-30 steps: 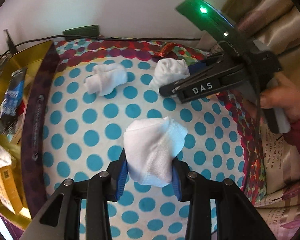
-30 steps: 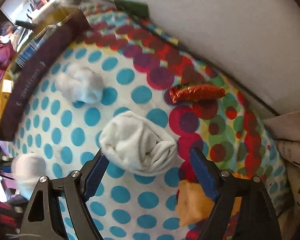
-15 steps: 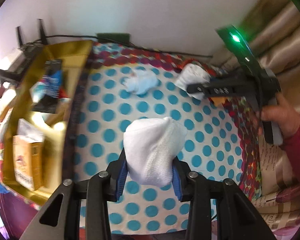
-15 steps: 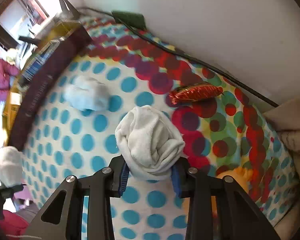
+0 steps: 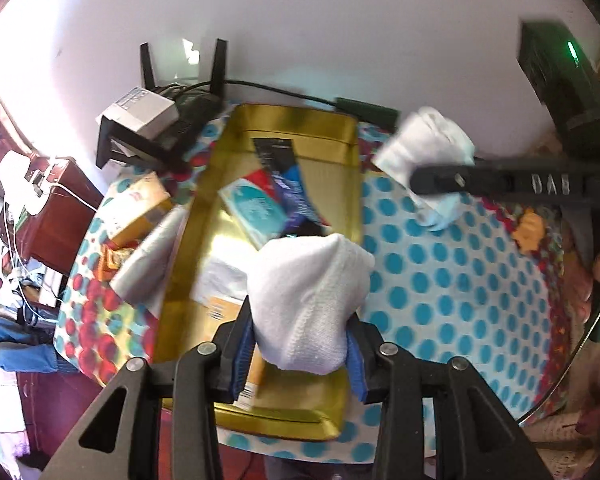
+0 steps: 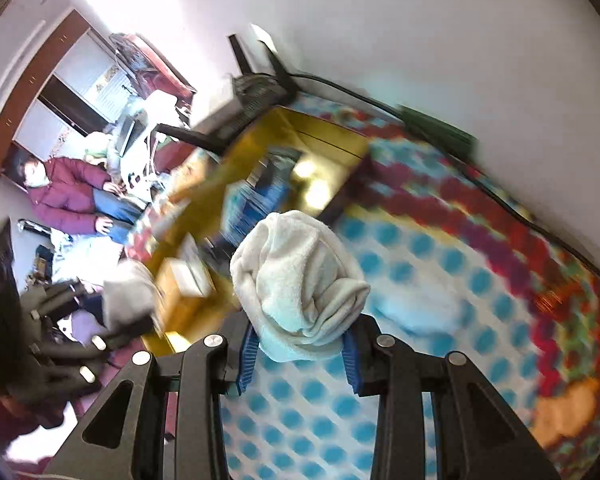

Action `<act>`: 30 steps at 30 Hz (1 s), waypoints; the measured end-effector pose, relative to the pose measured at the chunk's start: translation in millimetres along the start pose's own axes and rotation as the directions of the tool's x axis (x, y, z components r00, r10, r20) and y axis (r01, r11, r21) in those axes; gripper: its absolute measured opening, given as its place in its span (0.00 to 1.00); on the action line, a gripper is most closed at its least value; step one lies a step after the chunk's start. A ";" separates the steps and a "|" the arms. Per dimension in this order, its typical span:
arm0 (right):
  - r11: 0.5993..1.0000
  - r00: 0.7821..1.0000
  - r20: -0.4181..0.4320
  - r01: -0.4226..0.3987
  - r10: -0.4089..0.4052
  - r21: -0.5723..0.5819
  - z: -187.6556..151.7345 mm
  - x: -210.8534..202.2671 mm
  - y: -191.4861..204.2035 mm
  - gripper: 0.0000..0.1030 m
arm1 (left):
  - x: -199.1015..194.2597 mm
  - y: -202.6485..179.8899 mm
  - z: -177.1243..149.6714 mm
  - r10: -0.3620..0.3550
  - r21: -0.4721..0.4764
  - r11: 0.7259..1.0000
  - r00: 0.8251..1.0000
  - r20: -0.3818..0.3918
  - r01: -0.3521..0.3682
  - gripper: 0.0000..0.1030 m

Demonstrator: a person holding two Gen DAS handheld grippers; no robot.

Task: Organize objects
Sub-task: 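Drop both socks into the gold tray, opening both grippers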

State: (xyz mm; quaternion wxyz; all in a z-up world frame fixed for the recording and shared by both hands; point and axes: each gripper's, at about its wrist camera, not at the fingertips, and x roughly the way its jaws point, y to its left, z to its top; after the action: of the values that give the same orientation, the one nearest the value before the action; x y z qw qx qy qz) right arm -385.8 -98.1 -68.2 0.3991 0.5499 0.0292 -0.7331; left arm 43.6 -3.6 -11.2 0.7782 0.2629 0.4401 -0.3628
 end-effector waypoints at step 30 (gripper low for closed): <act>0.973 0.998 0.054 0.003 -0.016 0.232 69.5 79.7 8.1 0.74 | 55.5 41.3 46.5 -0.064 0.156 0.985 0.993 -0.102 0.080 0.42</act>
State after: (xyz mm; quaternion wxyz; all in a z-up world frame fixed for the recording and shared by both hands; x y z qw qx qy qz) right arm -441.3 -181.2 -103.7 0.3295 0.5722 -0.0650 -0.7482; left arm 118.9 -31.3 -34.1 0.7188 0.3256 0.4559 -0.4116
